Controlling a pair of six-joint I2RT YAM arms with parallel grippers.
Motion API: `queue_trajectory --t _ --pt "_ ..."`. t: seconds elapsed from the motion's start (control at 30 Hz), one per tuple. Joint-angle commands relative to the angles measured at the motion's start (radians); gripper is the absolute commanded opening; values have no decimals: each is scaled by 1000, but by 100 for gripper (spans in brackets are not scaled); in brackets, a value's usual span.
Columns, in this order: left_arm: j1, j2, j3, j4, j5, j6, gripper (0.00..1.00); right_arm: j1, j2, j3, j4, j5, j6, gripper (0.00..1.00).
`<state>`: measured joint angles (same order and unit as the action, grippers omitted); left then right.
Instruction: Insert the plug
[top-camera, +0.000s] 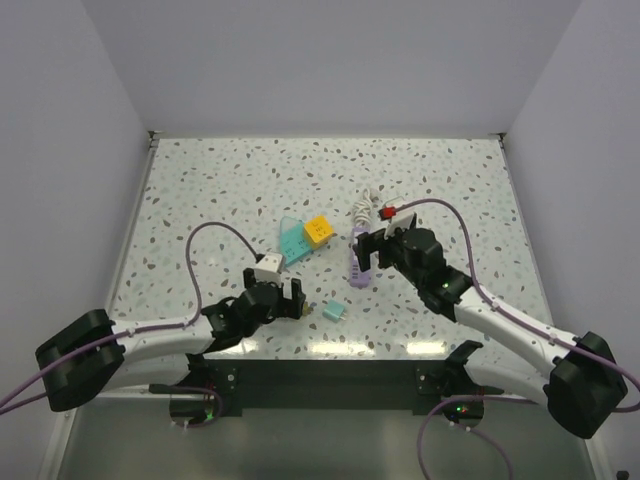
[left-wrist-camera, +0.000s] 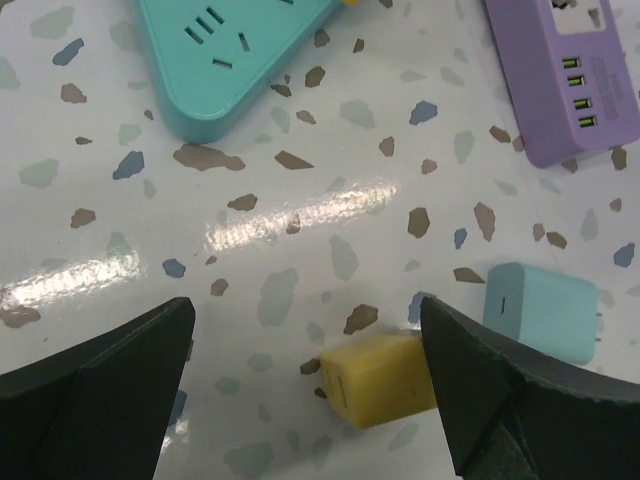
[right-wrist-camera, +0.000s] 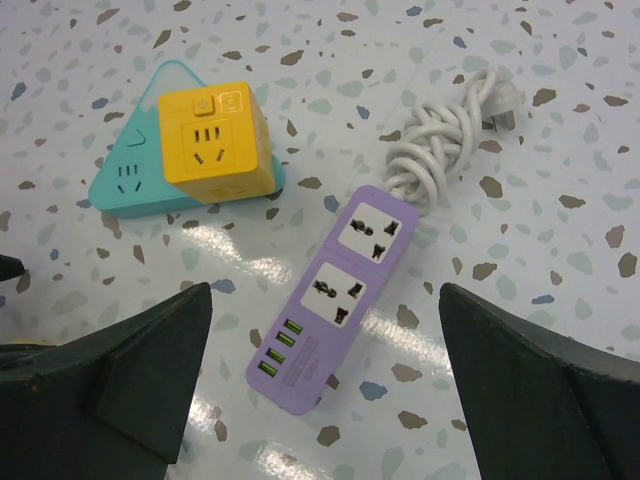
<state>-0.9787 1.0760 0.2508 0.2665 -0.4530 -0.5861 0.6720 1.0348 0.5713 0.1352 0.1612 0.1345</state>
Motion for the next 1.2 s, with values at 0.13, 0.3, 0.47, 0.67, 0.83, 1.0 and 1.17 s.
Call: queue_trajectory --t 0.13,0.3,0.47,0.67,0.83,1.0,1.17 --pt "-84 87 68 -86 -104 -110 100 -18 -59 -21 41 -37 27 99" --pt "-100 79 70 -67 -84 -109 100 -20 -50 -22 44 -40 30 99" --pt "-121 35 51 -46 -52 -89 100 -22 -36 -17 47 -46 31 99" --pt "-121 28 51 -87 10 -96 100 -22 -19 -14 53 -54 30 99" --pt "-121 103 74 -90 46 -96 100 -22 -21 -14 53 -57 28 99" --pt "-121 136 79 -72 60 -86 82 -20 -27 -17 52 -60 30 99" --pt "-121 128 71 -41 77 -52 37 -22 -28 -19 55 -83 28 98"
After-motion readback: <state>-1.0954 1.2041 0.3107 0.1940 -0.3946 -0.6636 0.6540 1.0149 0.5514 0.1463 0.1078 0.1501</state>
